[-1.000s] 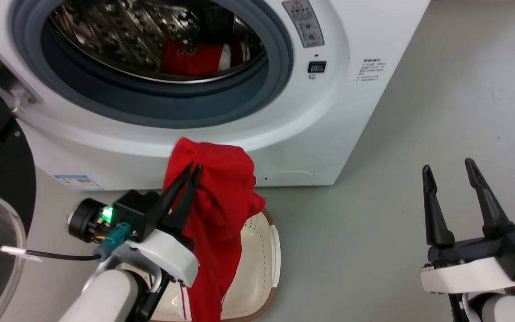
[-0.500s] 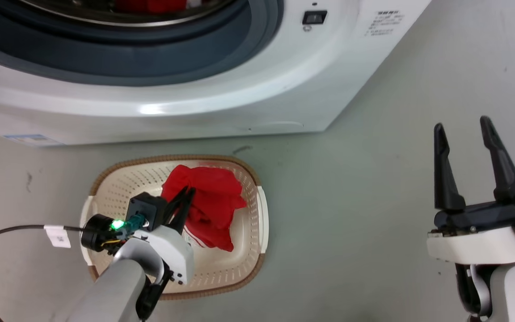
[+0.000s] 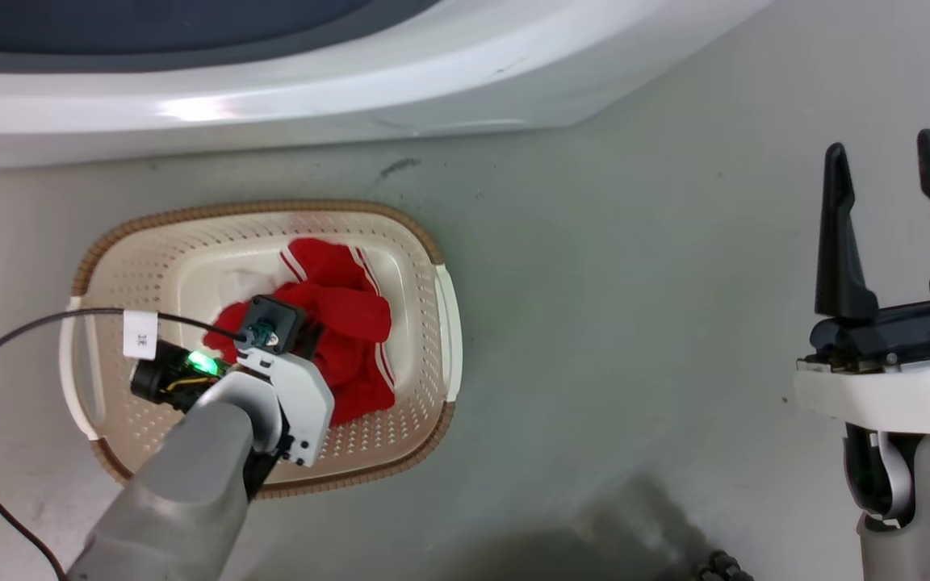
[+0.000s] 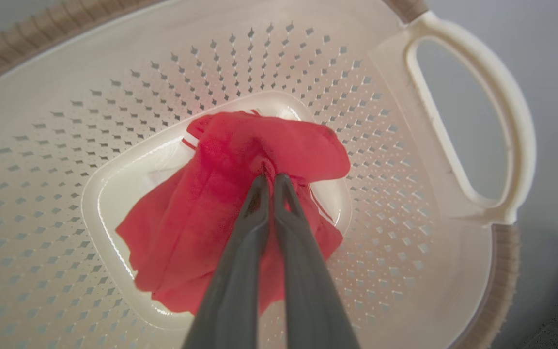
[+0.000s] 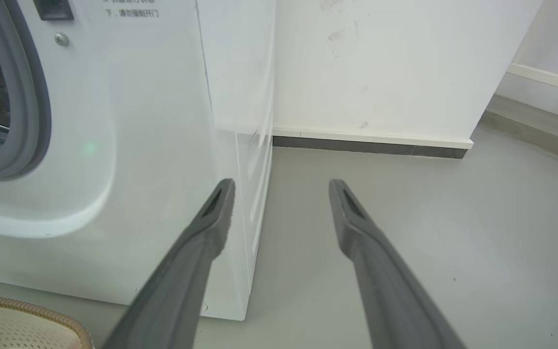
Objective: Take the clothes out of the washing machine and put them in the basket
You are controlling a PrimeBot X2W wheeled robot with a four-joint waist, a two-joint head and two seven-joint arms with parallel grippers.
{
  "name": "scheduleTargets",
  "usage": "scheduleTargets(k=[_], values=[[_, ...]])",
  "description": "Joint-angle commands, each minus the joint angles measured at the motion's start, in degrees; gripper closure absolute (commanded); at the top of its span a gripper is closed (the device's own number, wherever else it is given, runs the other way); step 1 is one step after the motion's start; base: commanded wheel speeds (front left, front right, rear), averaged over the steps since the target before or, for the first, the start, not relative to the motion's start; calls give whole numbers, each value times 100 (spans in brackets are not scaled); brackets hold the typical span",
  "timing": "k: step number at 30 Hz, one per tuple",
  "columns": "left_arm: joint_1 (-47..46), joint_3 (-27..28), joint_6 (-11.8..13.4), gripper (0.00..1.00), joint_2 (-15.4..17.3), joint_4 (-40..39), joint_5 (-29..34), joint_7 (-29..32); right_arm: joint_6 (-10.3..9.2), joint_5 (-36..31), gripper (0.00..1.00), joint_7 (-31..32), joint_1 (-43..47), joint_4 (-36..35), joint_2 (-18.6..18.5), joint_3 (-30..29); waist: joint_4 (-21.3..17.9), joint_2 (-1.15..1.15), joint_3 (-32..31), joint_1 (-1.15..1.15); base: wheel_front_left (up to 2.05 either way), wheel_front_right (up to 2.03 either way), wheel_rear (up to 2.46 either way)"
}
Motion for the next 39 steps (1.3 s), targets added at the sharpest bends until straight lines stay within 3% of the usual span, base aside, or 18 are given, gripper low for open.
scheduleTargets(k=[1, 8, 16, 17, 18, 31, 39], values=[[-126, -31, -25, 100, 19, 109, 66, 23, -4, 14, 0, -12, -98, -39, 10, -17, -76, 0, 246, -1, 0, 0, 0], [-657, -353, -84, 100, -29, 1130, 238, 250, -4, 62, 0, -12, -244, -106, 9, -67, -167, 0, 677, -1, 0, 0, 0], [-825, -680, -113, 98, -218, 1515, 271, 543, -4, 36, 0, -12, -298, -76, 10, -80, -173, 0, 817, -1, 0, 0, 0], [-817, -701, -115, 14, -228, 1528, 276, 525, -4, 30, 0, -11, -302, -66, 10, -67, -160, 0, 783, -1, 0, 0, 0], [-804, -715, -117, 0, -250, 1532, 265, 470, -4, 27, 0, -12, -304, -56, 9, -64, -142, 0, 729, -1, 0, 0, 0], [-268, -612, -82, 0, -528, 1591, -41, -398, -4, -128, 0, -12, 88, 154, 8, 23, 151, 0, -483, -1, 0, 0, 0], [148, -256, 126, 0, -604, 1269, -353, -645, -4, -233, 0, -12, 435, 273, 8, 48, 356, 0, -1297, -1, 0, 0, 0]])
